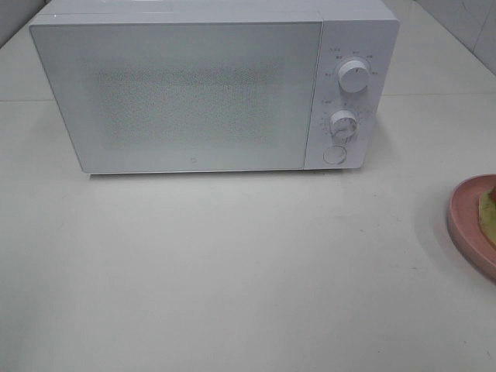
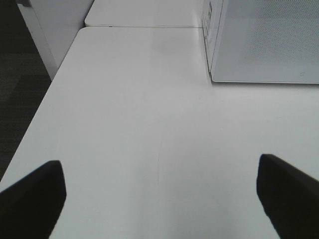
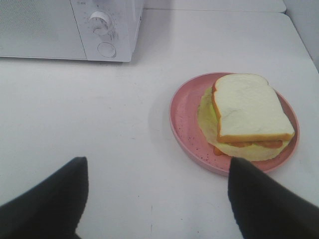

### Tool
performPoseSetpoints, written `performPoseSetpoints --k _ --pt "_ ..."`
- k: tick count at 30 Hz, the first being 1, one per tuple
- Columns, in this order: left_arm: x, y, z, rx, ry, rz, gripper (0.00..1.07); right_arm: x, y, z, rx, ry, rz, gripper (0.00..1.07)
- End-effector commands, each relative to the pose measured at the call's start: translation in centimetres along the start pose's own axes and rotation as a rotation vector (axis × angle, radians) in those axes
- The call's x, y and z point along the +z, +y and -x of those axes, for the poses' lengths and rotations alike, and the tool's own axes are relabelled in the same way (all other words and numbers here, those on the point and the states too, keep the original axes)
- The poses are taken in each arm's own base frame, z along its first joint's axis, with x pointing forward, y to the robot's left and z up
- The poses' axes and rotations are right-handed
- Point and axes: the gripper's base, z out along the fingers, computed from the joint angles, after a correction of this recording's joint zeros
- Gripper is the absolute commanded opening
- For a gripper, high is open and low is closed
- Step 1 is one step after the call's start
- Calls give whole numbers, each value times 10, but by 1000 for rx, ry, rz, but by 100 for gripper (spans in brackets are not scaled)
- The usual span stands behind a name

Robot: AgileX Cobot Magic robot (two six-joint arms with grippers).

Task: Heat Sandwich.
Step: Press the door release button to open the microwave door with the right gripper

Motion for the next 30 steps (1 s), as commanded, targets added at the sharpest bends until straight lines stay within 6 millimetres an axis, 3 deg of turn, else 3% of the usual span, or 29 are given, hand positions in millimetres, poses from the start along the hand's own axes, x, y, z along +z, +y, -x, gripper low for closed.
performPoseSetpoints --k 1,16,22,30 --pt "-3 0 -2 -5 -31 4 98 -3 0 -2 -3 -33 2 76" --pt "-3 0 -2 -5 -31 4 98 -4 0 -1 5 -38 6 76" --pt "-3 0 -2 -5 -31 4 98 -9 0 20 6 -41 7 76" --pt "-3 0 -2 -5 -31 4 98 6 0 39 6 -20 5 76"
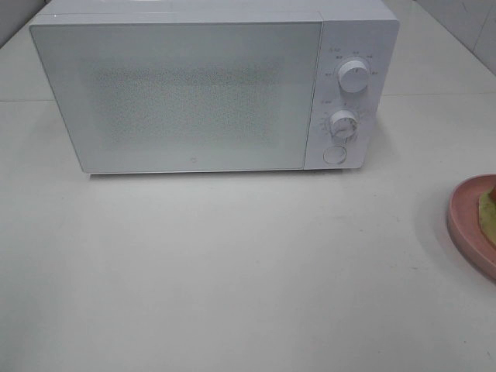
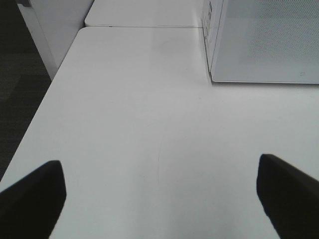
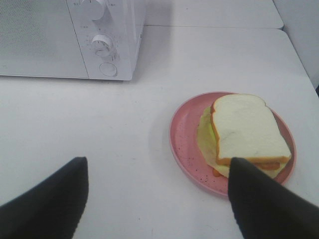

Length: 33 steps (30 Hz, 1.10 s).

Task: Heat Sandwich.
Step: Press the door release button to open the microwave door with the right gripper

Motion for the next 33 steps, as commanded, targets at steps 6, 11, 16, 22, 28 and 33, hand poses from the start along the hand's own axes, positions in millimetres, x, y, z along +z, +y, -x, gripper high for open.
performPoseSetpoints --k 6,11,16,22,28,33 --pt "-3 0 -2 -5 -31 4 98 23 0 20 6 41 3 76" --pt "-3 0 -2 -5 -31 4 98 36 0 30 6 54 3 76" --pt "-3 0 -2 -5 -31 4 98 50 0 39 7 60 2 76" --pt "-3 0 -2 -5 -31 4 98 65 0 47 7 64 2 76" --pt "-3 0 -2 -5 -31 4 98 85 0 56 8 58 1 76" --pt "-3 0 -2 -5 -31 4 98 98 0 63 8 44 0 76"
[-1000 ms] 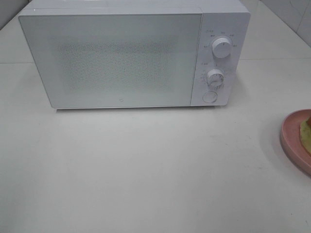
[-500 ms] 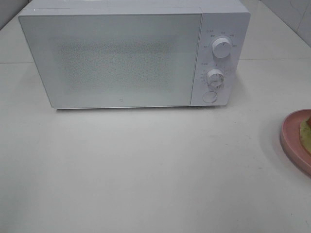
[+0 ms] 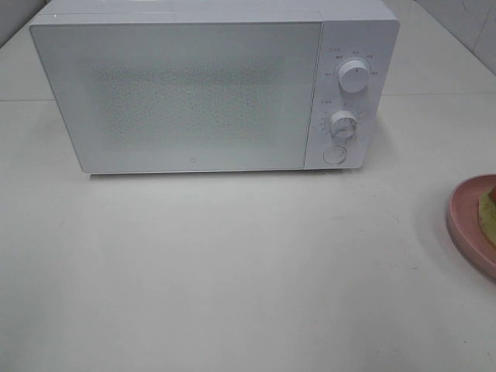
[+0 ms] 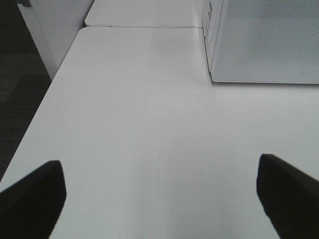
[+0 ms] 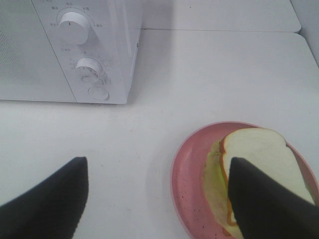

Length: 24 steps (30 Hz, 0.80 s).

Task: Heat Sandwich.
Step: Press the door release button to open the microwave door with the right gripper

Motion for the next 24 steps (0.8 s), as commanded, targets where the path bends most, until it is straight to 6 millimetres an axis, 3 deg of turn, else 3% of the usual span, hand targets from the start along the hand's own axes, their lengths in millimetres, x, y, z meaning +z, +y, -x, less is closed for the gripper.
performPoseSetpoints --k 1,20,24 --pt "-3 0 -2 -5 -31 4 98 8 1 7 5 -29 4 76" --pt "-3 0 -2 -5 -31 4 98 64 0 26 9 -71 2 76" --pt "-3 0 -2 -5 -31 4 98 87 0 28 9 -66 1 76"
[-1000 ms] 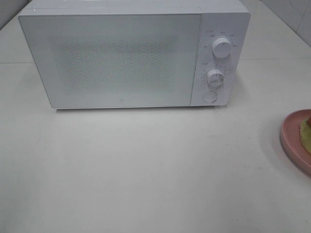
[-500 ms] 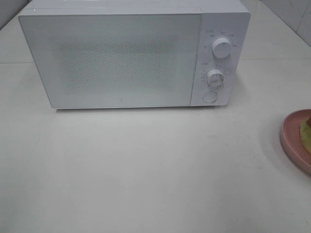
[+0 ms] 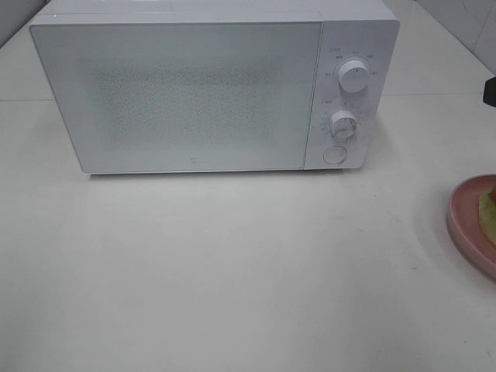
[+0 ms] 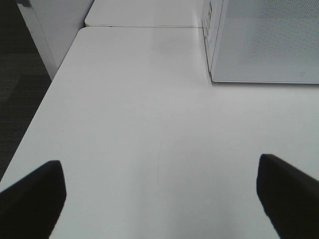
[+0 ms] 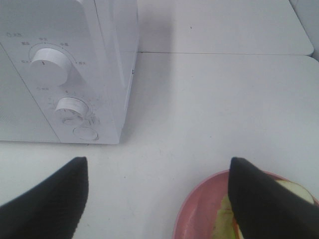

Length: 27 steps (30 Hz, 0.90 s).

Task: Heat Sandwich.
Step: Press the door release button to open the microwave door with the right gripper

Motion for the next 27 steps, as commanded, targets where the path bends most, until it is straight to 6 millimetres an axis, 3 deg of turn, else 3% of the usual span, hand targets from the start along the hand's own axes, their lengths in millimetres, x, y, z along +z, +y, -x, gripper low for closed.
performPoseSetpoints --k 1,4,11,17,27 --pt "-3 0 -2 -5 -31 4 98 8 1 3 7 -19 4 76" --pt "-3 0 -2 -5 -31 4 98 24 1 1 7 -9 3 76" --pt "-3 0 -2 -5 -31 4 98 40 1 2 4 -44 3 76" --pt "-3 0 -2 -5 -31 4 98 51 18 5 -36 -118 64 76" --pt "-3 0 -2 -5 -31 4 98 63 49 -32 -68 -279 134 76"
